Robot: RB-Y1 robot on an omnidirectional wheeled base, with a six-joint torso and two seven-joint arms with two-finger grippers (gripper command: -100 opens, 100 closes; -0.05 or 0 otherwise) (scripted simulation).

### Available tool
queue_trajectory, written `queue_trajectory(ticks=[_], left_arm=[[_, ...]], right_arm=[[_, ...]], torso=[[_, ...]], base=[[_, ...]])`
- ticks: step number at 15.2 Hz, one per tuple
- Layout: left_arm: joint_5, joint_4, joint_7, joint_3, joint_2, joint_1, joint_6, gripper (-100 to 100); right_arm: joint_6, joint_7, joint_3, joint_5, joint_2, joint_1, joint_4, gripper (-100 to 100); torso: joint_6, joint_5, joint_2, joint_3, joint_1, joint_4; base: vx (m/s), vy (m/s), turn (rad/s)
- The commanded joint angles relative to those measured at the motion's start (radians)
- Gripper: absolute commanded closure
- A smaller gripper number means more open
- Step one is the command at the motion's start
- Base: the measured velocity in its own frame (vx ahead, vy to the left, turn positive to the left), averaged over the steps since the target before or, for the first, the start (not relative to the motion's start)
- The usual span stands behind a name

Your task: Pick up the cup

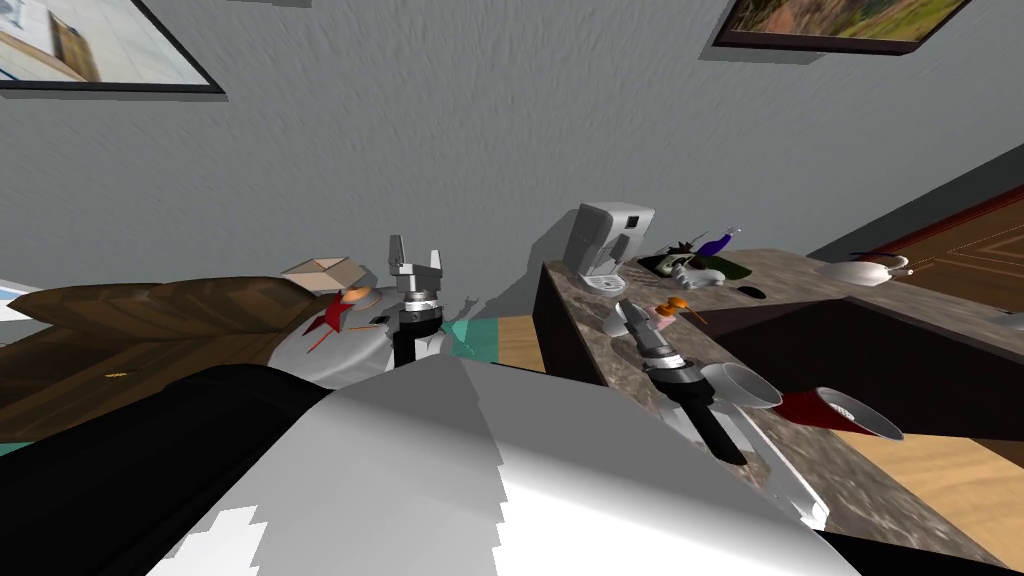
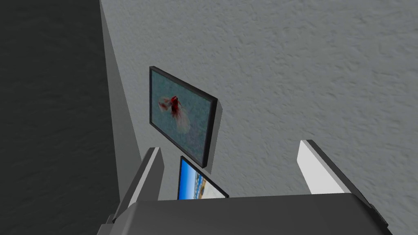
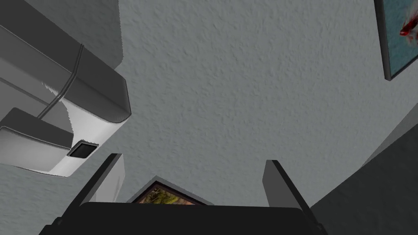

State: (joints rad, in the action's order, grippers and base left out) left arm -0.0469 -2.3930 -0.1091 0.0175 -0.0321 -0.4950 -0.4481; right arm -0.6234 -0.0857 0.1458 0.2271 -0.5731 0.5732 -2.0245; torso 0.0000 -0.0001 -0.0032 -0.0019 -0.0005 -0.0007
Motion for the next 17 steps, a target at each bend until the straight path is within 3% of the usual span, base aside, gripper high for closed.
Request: queue_trajectory(ticks=[1,3,4,6,7,9,10,12,13,15,16,17], left_arm=[[0.000,0.000,0.000,0.000,0.000,0.000,0.000,0],[0.000,0.000,0.000,0.000,0.000,0.000,0.000,0],[0.000,0.000,0.000,0.000,0.000,0.000,0.000,0],[0.000,0.000,0.000,0.000,0.000,0.000,0.000,0],[0.000,0.000,0.000,0.000,0.000,0.000,0.000,0],[0.000,0.000,0.000,0.000,0.000,0.000,0.000,0],[0.000,0.000,0.000,0.000,0.000,0.000,0.000,0],[0.000,0.000,0.000,0.000,0.000,0.000,0.000,0],[0.000,0.000,0.000,0.000,0.000,0.000,0.000,0],[0.000,0.000,0.000,0.000,0.000,0.000,0.000,0],[0.000,0.000,0.000,0.000,0.000,0.000,0.000,0],[0.000,0.000,0.000,0.000,0.000,0.000,0.000,0]], right_arm=[[-0.004,0.004,0.020,0.021,-0.050,0.016,0.031,-100],[-0.004,0.004,0.020,0.021,-0.079,0.016,0.031,-100],[-0.012,0.010,0.037,0.041,-0.110,0.033,0.062,-100],[-0.012,0.010,0.037,0.041,-0.140,0.033,0.062,-100],[-0.021,0.017,0.053,0.062,-0.170,0.051,0.094,-100],[-0.021,0.017,0.053,0.062,-0.201,0.051,0.094,-100],[-0.030,0.023,0.069,0.083,-0.230,0.070,0.127,-100],[-0.030,0.023,0.069,0.083,-0.262,0.070,0.127,-100],[-0.040,0.029,0.085,0.105,-0.293,0.090,0.161,-100],[-0.040,0.029,0.085,0.105,-0.323,0.090,0.161,-100],[-0.049,0.036,0.099,0.128,-0.354,0.111,0.195,-100],[-0.049,0.036,0.099,0.128,-0.376,0.111,0.195,-100]], torso=[[0.000,0.000,0.000,0.000,0.000,0.000],[0.000,0.000,0.000,0.000,0.000,0.000],[0.000,0.000,0.000,0.000,0.000,0.000],[0.000,0.000,0.000,0.000,0.001,0.000],[0.000,0.000,0.000,0.000,0.001,0.000],[0.000,0.000,-0.001,0.000,0.001,0.000],[0.000,0.000,0.000,0.000,0.001,0.000],[0.000,0.000,0.000,0.000,0.002,0.000],[0.000,0.000,0.000,0.000,0.002,0.000],[0.000,0.000,0.000,0.000,0.002,0.000],[0.000,0.000,0.000,0.000,0.002,0.000],[0.000,0.000,0.000,0.000,0.002,0.000]], base=[[0.043,0.004,0.021],[0.041,0.005,0.014],[0.040,0.010,0.026],[0.042,0.009,0.015],[0.048,0.012,0.029],[0.044,0.010,0.017],[0.040,0.021,0.024],[0.039,0.020,0.017],[0.047,0.021,0.033],[0.041,0.021,0.015],[0.036,0.027,0.028],[0.039,0.033,0.031]])
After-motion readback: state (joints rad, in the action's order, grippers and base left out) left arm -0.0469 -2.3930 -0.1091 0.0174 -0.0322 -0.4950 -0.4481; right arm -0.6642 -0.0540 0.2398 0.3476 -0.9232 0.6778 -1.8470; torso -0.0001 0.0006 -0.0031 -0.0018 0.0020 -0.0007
